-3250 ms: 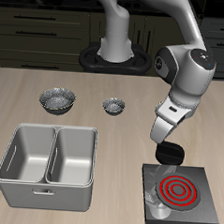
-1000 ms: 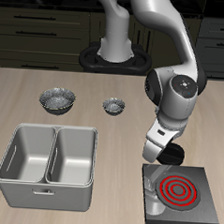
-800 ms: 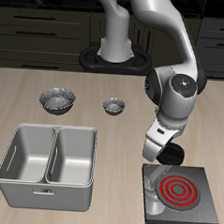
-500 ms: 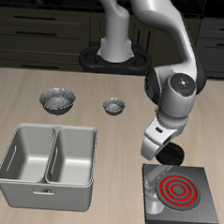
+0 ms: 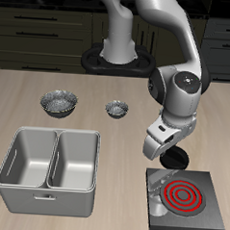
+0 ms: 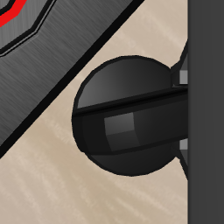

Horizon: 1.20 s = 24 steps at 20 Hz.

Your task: Turn off the flat stove

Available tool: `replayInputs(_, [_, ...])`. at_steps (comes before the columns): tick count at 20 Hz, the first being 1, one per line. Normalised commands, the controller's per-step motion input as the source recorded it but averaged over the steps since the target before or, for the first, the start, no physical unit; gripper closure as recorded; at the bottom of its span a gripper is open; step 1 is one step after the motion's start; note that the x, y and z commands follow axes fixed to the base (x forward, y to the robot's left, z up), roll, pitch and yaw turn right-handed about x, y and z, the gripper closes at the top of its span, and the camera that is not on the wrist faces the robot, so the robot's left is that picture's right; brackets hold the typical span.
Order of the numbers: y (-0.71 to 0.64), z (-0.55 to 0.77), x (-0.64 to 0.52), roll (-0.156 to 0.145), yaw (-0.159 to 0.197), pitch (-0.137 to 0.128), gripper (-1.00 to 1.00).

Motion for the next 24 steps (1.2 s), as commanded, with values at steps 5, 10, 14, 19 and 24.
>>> replayInputs(5, [0.0, 0.13, 0.02, 0.004, -0.088, -0.021, 1.0])
replayInputs(10, [-0.04, 0.19, 0.03, -0.025, -0.125, -0.019, 1.0])
replayInputs(14, [-0.01, 0.1, 0.02, -0.005, -0.098, -0.019, 1.0])
replayInputs(19, [0.0, 0.05, 0.03, 0.011, -0.078, -0.014, 1.0])
replayInputs(24, [0.02, 0.14, 0.01, 0.004, -0.101, -0.046, 1.0])
